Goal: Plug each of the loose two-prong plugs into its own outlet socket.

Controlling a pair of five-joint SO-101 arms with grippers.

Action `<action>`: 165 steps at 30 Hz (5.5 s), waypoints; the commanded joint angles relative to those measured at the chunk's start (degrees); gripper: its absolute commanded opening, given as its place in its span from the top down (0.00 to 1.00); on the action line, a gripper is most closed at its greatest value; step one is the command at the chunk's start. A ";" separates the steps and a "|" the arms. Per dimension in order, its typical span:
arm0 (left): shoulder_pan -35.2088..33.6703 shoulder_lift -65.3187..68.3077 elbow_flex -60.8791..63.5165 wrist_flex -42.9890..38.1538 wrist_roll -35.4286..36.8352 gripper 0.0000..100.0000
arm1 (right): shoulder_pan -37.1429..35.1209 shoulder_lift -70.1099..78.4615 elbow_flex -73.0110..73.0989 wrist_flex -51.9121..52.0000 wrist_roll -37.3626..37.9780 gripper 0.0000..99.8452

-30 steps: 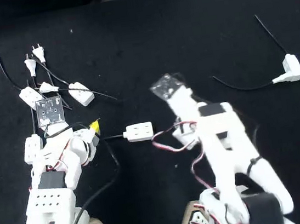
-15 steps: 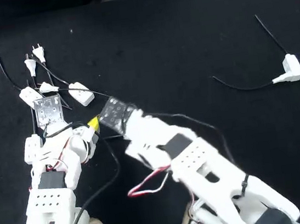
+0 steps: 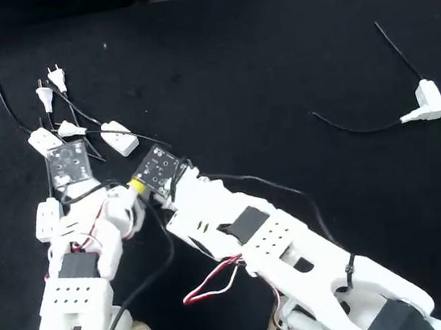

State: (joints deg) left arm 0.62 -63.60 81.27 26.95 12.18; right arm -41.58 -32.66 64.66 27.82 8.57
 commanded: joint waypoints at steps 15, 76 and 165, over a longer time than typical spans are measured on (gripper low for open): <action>5.76 -0.88 0.92 -0.79 0.70 0.75 | -0.88 -6.11 1.80 -1.76 -4.57 0.99; 3.21 -0.88 -0.31 -0.62 -2.90 0.76 | 3.87 -33.36 14.81 -0.53 -4.75 0.99; 6.20 26.90 -17.10 12.31 -9.41 0.76 | 19.52 27.56 -49.80 50.90 -2.20 0.99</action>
State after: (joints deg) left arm 6.51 -35.12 64.40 39.96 2.77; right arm -23.03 -9.36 23.25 75.21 8.48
